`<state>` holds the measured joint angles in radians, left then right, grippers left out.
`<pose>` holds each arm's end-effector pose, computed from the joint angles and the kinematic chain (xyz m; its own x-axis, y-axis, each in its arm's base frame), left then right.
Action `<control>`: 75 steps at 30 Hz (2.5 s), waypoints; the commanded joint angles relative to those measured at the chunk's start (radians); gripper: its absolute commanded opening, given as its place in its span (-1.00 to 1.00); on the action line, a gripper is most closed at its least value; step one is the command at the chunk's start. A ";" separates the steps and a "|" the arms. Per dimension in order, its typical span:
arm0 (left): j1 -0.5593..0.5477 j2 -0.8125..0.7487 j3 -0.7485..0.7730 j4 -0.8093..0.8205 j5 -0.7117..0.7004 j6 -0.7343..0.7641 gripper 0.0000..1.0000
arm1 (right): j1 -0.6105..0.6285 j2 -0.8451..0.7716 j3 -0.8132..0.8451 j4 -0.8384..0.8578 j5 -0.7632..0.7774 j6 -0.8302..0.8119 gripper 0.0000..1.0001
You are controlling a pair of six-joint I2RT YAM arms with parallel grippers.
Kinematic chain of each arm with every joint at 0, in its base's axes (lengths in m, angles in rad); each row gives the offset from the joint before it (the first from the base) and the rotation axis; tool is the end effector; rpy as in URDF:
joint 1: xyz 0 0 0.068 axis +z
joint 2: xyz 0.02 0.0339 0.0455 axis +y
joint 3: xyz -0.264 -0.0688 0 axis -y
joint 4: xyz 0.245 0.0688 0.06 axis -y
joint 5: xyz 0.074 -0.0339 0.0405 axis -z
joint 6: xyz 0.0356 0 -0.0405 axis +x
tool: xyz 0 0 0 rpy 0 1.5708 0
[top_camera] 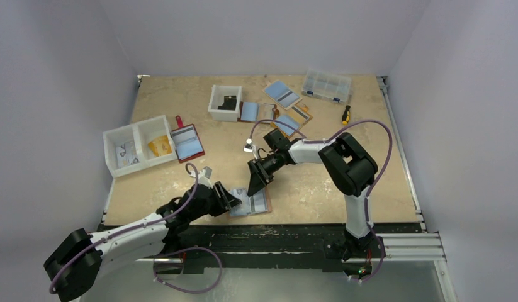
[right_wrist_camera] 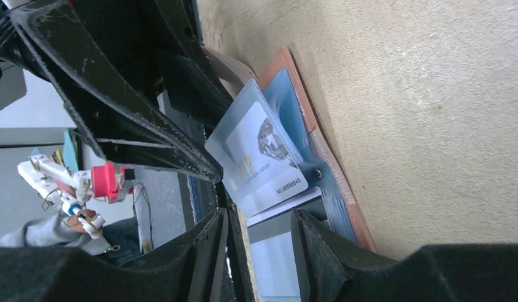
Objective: Take the credit cards out of the card holder
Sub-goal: Remove the credit card from the card holder.
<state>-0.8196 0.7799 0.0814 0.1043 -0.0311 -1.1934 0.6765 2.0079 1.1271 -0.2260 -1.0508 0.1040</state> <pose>0.1027 -0.1084 0.1262 -0.8036 -0.5009 -0.3215 -0.0925 0.6387 -0.7639 0.2731 0.2589 0.1199 -0.7573 -0.5419 -0.3645 -0.5382 0.2016 0.8183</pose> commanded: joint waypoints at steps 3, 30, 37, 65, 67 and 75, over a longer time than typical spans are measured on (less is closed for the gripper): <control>0.000 0.039 0.077 -0.051 -0.051 0.011 0.06 | -0.002 0.022 0.028 -0.031 0.004 -0.032 -0.02; 0.014 0.029 -0.029 0.229 -0.005 0.012 -1.00 | -0.071 -0.037 0.070 -0.199 -0.059 -0.251 -0.01; 0.016 -0.020 -0.049 0.324 0.007 0.060 -1.00 | -0.082 -0.041 0.086 -0.264 -0.141 -0.343 0.11; 0.015 0.138 -0.029 0.631 0.075 0.084 -1.00 | -0.127 -0.061 0.073 -0.227 -0.276 -0.294 0.14; 0.014 0.144 -0.028 0.648 0.078 0.081 -1.00 | -0.127 -0.060 0.071 -0.221 -0.275 -0.285 0.13; 0.016 0.170 -0.026 0.727 0.088 0.073 -1.00 | -0.127 -0.071 0.048 -0.140 -0.255 -0.184 0.13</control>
<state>-0.8074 0.9432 0.0246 0.6735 0.0372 -1.1149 0.5476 1.9919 1.1843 -0.4324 -1.2980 -0.1410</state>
